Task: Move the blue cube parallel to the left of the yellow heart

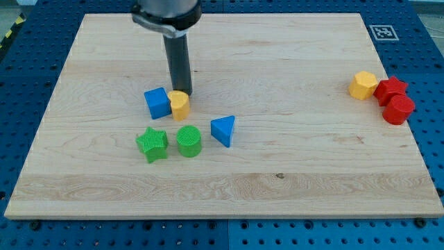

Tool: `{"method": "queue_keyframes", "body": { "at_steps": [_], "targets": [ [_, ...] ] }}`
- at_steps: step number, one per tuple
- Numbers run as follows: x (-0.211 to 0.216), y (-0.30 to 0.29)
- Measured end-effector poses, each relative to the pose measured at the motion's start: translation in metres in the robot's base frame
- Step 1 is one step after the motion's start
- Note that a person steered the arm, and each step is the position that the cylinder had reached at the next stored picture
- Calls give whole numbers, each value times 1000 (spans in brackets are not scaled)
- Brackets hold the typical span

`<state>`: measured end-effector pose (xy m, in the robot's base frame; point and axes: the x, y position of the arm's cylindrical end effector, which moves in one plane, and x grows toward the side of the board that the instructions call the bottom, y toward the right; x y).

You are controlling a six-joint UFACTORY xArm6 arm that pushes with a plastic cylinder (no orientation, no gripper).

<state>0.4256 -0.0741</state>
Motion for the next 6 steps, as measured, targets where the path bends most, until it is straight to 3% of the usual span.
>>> {"method": "queue_keyframes", "body": {
  "at_steps": [1,3,6],
  "targets": [
    [26,0],
    [33,0],
    [-34,-1]
  ]
}}
